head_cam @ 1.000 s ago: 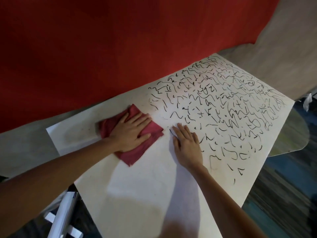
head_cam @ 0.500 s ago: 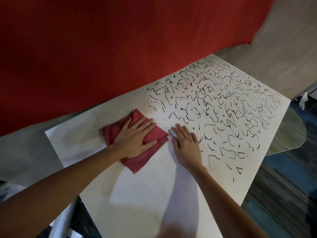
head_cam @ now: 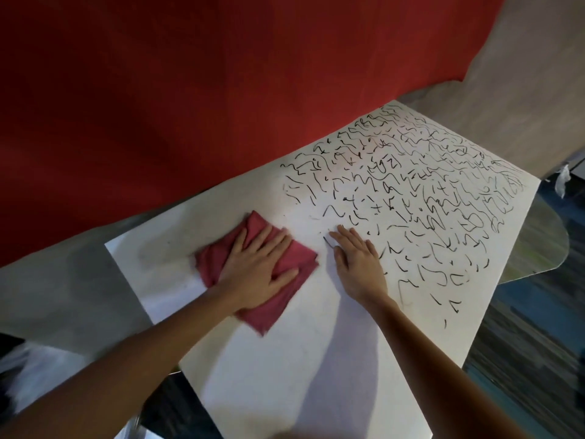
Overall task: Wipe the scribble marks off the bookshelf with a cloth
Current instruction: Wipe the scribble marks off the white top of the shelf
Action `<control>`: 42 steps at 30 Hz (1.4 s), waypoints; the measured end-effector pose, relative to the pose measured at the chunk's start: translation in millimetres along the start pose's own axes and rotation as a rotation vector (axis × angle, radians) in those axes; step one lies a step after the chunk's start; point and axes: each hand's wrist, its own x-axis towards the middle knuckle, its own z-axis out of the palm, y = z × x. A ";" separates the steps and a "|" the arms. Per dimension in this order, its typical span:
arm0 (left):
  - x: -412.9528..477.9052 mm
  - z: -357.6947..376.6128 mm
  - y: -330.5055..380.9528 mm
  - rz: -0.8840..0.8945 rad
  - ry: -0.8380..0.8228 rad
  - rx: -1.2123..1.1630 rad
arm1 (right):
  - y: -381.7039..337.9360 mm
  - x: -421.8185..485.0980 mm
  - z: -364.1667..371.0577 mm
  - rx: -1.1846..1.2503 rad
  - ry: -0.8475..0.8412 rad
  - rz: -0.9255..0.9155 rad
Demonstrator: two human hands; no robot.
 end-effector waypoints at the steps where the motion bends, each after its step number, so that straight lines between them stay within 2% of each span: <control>1: -12.8 0.4 -9.3 0.018 0.047 0.027 | 0.1 0.0 -0.3 -0.002 0.000 -0.001; 3: -24.8 -5.5 -31.8 0.001 -0.006 0.020 | -0.5 -1.3 0.0 -0.012 0.000 -0.001; 5: -18.8 -9.8 -46.7 -0.088 -0.049 -0.009 | -0.9 -1.9 1.1 -0.031 0.005 -0.004; 11: 55.0 -14.2 -45.8 -0.360 -0.029 -0.054 | -1.3 -0.4 0.4 -0.017 0.026 -0.001; 14: 46.6 -10.4 -22.2 -0.316 -0.035 -0.059 | -0.5 -1.0 -2.1 -0.008 0.039 -0.005; 19: -40.5 -5.9 -25.3 -0.223 -0.046 0.031 | -0.1 -1.3 -1.7 -0.024 0.012 -0.014; 25: -42.8 -17.5 -100.8 -0.415 -0.051 -0.044 | -3.2 -5.5 -0.5 -0.040 0.016 -0.005; 29: -14.9 -17.3 -105.4 -0.546 -0.021 -0.082 | -4.3 -5.0 -0.8 -0.062 0.010 0.016; 31: -11.1 -15.7 -78.7 -0.520 -0.038 -0.111 | -5.8 -6.3 -1.4 -0.065 -0.004 0.026; 35: -45.2 -8.7 -27.3 -0.296 -0.065 -0.031 | -6.4 -7.0 -3.1 -0.067 -0.016 0.021; 38: -77.9 -3.8 -29.9 -0.175 -0.081 -0.002 | -4.9 -6.4 -3.3 -0.088 -0.023 0.015; 40: -78.7 -8.4 -49.2 -0.174 -0.087 -0.009 | -6.2 -6.0 -3.3 -0.093 -0.037 0.025; 42: -62.2 -13.5 -72.7 -0.258 -0.064 -0.045 | -8.2 -7.1 -2.5 -0.124 -0.081 0.060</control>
